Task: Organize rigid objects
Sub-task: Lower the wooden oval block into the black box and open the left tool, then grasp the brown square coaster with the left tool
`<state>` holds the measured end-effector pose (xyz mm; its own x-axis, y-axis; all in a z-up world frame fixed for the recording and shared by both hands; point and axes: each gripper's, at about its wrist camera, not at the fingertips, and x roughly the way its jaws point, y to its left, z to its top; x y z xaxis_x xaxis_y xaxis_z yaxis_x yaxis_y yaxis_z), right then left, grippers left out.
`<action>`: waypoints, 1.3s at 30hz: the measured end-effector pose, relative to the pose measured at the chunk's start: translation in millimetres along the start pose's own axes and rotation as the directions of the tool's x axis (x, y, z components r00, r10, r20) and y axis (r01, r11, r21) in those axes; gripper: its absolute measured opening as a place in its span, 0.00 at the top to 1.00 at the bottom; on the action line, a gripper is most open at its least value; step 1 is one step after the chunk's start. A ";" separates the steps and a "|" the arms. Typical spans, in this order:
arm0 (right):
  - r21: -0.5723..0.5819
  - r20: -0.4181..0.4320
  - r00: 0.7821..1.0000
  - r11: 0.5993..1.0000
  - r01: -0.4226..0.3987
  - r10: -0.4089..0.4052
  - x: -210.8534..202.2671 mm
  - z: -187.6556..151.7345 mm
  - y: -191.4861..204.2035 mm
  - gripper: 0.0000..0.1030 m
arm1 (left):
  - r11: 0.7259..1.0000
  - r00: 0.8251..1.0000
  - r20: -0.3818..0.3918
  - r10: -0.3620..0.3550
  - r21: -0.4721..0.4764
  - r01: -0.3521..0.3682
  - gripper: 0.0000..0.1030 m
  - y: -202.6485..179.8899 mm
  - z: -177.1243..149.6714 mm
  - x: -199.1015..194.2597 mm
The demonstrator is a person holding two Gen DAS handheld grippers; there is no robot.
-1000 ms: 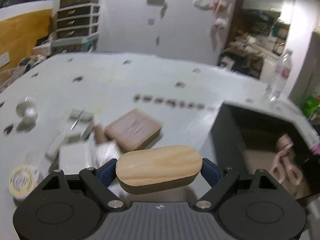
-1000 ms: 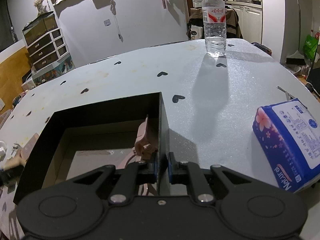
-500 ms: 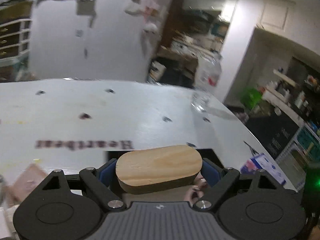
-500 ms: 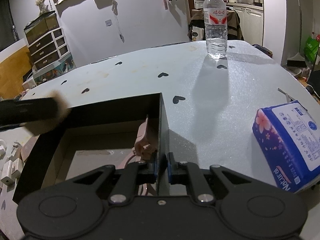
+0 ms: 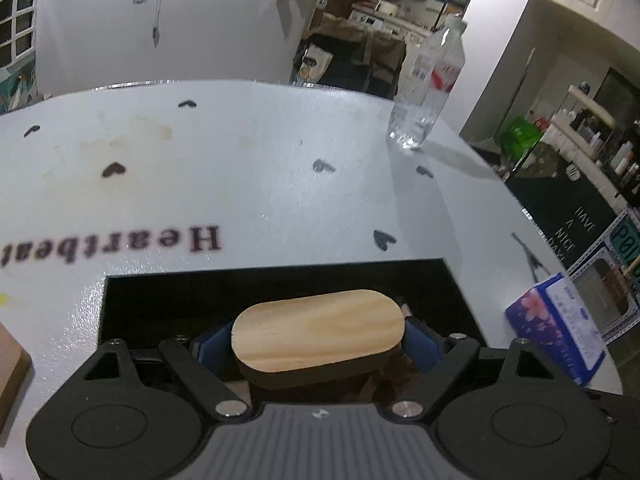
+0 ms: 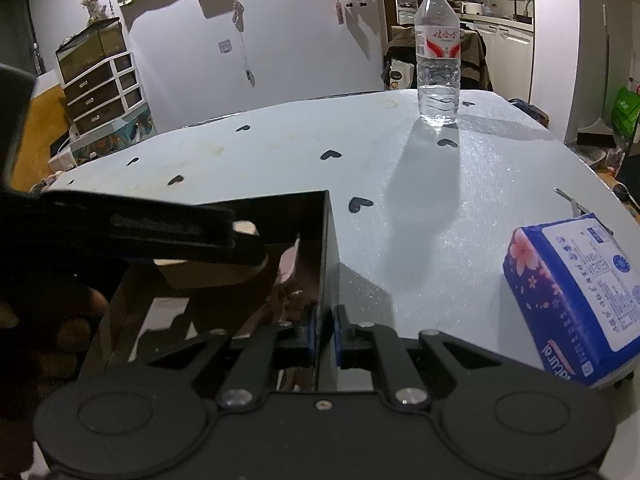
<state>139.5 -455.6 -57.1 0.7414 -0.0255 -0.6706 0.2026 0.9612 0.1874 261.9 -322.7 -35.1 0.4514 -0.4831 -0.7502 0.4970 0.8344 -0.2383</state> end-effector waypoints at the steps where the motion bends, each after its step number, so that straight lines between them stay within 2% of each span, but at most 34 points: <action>1: -0.002 0.001 1.000 1.000 -0.002 0.002 -0.4 -0.1 -0.1 0.90 | 1.000 1.000 -0.006 0.003 0.001 -0.003 0.15 0.3 -0.2 2.6; 7: -0.009 0.003 1.000 1.000 -0.005 0.005 -0.8 -0.3 -0.2 0.90 | 1.000 1.000 -0.021 0.009 0.011 -0.009 0.14 -0.4 0.9 16.2; 10: -0.011 0.002 1.000 1.000 -0.006 0.006 -0.9 -0.1 -0.1 0.90 | 1.000 0.999 -0.040 -0.023 -0.022 0.022 0.14 2.4 2.3 20.4; 13: -0.012 0.002 1.000 1.000 -0.006 0.006 -1.0 -0.2 0.2 0.90 | 0.999 0.998 -0.062 -0.014 -0.046 0.011 0.12 4.2 1.6 24.1; 16: -0.010 0.002 1.000 1.000 -0.008 0.008 -0.7 0.1 -0.1 0.90 | 0.998 0.999 -0.042 -0.024 -0.059 0.021 0.08 5.8 1.0 20.6; 21: -0.004 0.002 1.000 1.000 -0.010 0.010 -0.3 0.2 -0.8 0.90 | 0.999 0.999 -0.034 -0.027 -0.045 0.026 0.08 4.1 -0.6 14.9; 27: 0.002 0.000 1.000 1.000 -0.012 0.012 0.7 0.2 -2.3 0.90 | 0.999 0.999 -0.007 -0.038 -0.034 0.037 0.05 2.0 -2.4 -2.6; 31: 0.006 -0.001 1.000 1.000 -0.011 0.011 1.0 0.0 -3.1 0.90 | 0.997 0.997 0.016 -0.074 -0.010 0.074 0.03 1.5 -2.8 -21.3; 39: 0.012 -0.001 1.000 1.000 -0.010 0.010 1.4 -0.1 -3.9 0.90 | 0.997 0.994 0.096 -0.050 0.055 0.044 0.00 1.7 -15.0 -65.5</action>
<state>139.7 -459.3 -58.8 0.7426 -0.0151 -0.6695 0.2028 0.9579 0.2033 222.1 -285.7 4.4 0.4950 -0.5470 -0.6751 0.5568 0.7962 -0.2369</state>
